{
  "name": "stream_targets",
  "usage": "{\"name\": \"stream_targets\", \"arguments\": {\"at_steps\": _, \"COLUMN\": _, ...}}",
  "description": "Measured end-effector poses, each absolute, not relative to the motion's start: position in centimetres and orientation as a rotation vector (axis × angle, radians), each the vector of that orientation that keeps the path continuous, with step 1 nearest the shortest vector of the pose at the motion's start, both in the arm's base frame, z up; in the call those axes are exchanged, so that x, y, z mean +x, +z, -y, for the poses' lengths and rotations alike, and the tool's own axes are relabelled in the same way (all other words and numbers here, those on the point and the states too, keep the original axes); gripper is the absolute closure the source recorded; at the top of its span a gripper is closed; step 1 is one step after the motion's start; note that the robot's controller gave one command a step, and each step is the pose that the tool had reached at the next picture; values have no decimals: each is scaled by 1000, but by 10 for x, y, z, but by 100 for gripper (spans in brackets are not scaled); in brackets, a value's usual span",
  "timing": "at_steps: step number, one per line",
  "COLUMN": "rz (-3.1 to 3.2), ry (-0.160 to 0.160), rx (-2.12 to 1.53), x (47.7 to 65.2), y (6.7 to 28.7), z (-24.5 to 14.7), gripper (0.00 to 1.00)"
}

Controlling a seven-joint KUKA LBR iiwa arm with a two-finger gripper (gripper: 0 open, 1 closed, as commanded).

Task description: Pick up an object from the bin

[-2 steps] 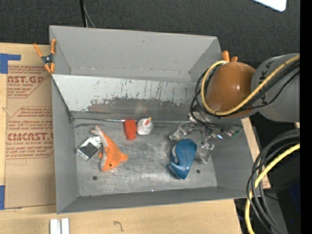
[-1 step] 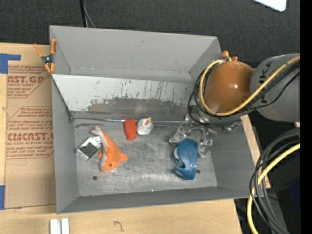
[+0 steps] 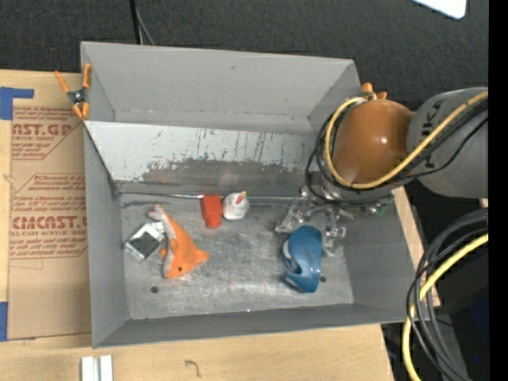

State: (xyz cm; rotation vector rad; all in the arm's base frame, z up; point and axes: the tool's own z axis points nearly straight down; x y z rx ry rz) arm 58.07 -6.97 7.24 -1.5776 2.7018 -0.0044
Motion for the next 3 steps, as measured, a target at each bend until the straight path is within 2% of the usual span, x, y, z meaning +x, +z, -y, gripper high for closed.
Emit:
{"name": "stream_targets", "arguments": {"at_steps": 1, "rz": -2706, "ry": 0, "rx": -1579, "x": 579, "y": 75, "z": 69, "gripper": 100}}
{"name": "stream_targets", "arguments": {"at_steps": 2, "rz": -2717, "ry": 13, "rx": -1588, "x": 576, "y": 93, "z": 68, "gripper": 100}}
{"name": "stream_targets", "arguments": {"at_steps": 3, "rz": -2711, "ry": 3, "rx": -1584, "x": 579, "y": 107, "z": 69, "gripper": 100}}
